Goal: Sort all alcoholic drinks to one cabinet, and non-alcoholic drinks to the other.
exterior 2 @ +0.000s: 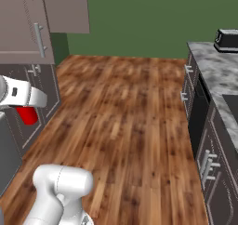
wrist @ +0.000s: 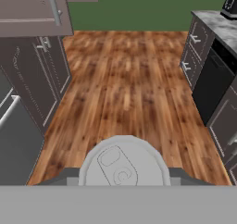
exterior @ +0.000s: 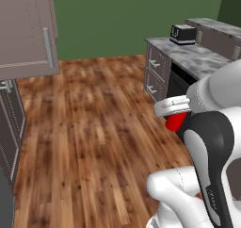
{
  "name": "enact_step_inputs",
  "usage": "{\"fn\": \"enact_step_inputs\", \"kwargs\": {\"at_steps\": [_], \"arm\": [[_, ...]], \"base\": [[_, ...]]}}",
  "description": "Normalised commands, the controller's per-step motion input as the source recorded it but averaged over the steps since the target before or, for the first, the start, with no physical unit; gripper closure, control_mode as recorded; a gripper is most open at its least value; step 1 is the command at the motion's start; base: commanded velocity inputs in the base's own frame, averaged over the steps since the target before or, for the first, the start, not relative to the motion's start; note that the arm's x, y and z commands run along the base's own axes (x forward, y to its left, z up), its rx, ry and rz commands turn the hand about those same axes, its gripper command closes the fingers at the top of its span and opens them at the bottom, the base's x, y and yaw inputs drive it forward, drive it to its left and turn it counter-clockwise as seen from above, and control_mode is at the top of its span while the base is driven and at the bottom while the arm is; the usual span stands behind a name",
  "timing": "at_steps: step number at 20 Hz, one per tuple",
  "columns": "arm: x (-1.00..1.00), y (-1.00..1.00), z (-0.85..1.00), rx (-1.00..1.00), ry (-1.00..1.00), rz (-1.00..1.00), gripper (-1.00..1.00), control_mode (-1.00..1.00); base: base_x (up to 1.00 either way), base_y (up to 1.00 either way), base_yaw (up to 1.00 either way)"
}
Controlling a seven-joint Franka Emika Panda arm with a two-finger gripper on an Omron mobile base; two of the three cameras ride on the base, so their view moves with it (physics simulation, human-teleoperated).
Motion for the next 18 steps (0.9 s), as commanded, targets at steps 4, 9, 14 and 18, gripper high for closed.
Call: {"fn": "enact_step_inputs", "kwargs": {"at_steps": [4, 9, 14, 18], "arm": [[0.0, 0.0, 0.0, 0.0, 0.0, 0.0, 1.0, 1.0], [0.0, 0.0, 0.0, 0.0, 0.0, 0.0, 1.0, 1.0], [0.0, 0.0, 0.0, 0.0, 0.0, 0.0, 1.0, 1.0], [0.0, 0.0, 0.0, 0.0, 0.0, 0.0, 1.0, 1.0]], "base": [[1.0, -0.25, 0.06], [0.99, -0.49, 0.0], [0.97, -0.55, 0.0], [1.0, -0.52, 0.0]]}}
